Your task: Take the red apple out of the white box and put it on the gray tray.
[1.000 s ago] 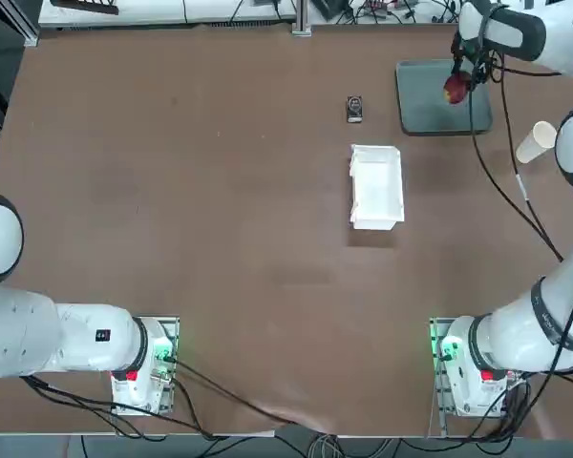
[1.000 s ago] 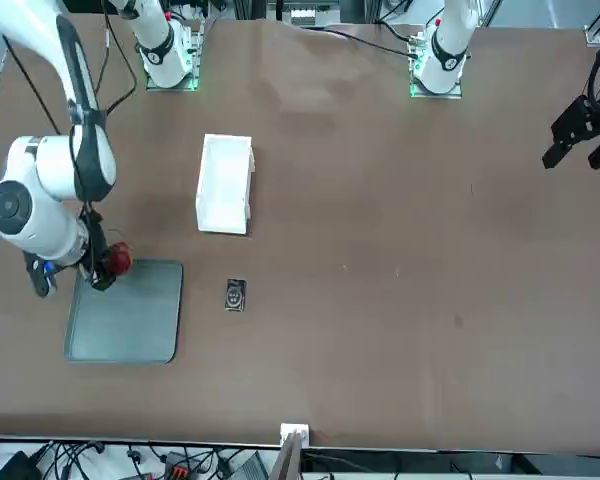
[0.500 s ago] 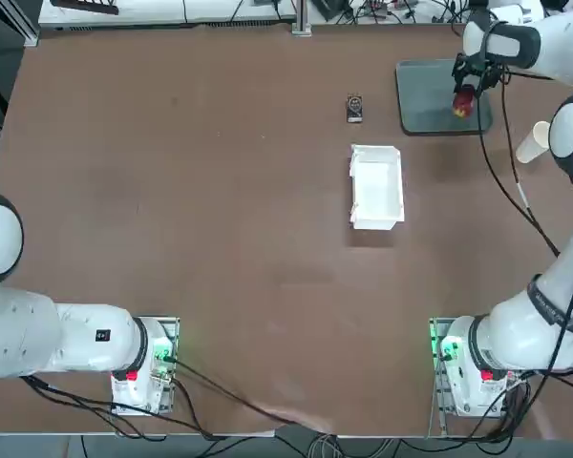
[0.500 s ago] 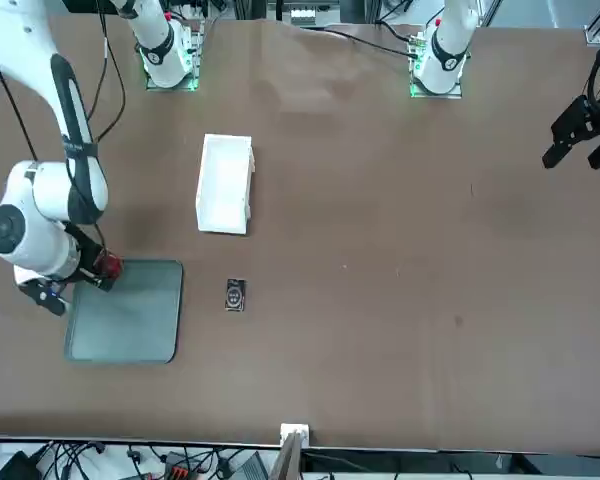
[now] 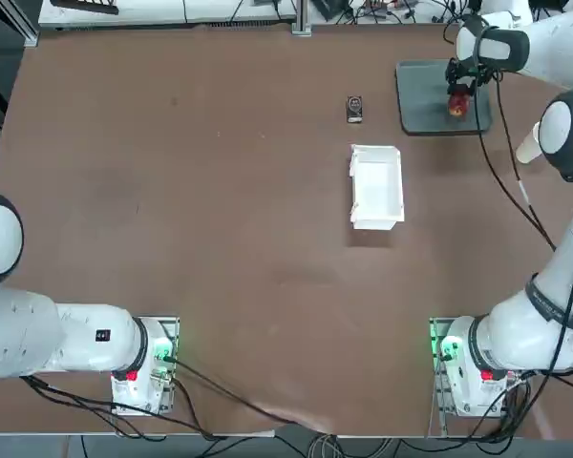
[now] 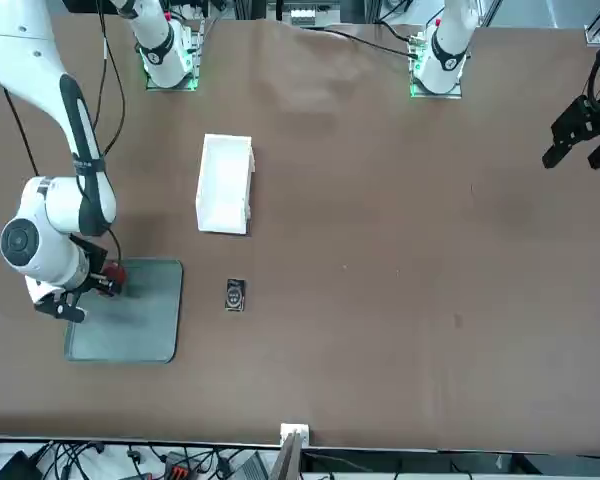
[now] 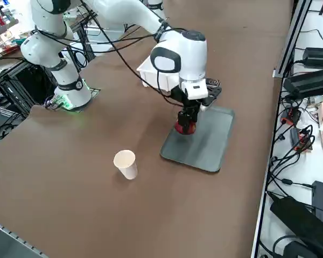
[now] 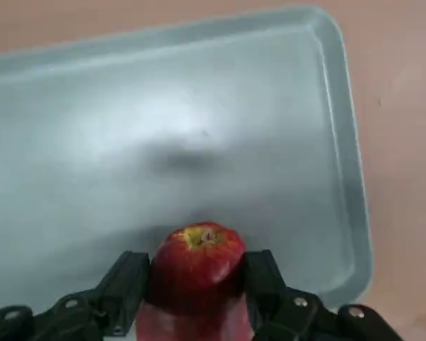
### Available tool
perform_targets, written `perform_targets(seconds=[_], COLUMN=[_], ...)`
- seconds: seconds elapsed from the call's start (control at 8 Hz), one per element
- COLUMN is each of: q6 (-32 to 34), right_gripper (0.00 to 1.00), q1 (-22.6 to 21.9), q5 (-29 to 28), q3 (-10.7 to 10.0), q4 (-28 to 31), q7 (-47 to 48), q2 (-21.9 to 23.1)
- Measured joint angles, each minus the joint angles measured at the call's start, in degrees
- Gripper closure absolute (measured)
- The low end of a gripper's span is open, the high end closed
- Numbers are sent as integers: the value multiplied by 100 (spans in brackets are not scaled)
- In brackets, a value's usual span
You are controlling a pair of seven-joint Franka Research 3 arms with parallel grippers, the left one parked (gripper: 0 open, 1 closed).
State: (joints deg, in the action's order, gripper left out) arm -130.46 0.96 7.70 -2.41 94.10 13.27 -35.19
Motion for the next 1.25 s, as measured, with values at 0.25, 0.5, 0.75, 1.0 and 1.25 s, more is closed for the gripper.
perform_targets(seconds=[0.25, 0.5, 0.75, 1.0, 1.25], q6=[2, 0, 112, 877, 1797], right_gripper=[23, 6, 0, 0, 0], q1=[0, 0, 8, 41, 85], q5=[-11, -12, -12, -16, -99], q3=[16, 16, 15, 12, 11], q4=[-252, -305, -476, -894, -1264], q7=[-14, -18, -105, -379, -657], q2=[-200, -330, -329, -250, 80])
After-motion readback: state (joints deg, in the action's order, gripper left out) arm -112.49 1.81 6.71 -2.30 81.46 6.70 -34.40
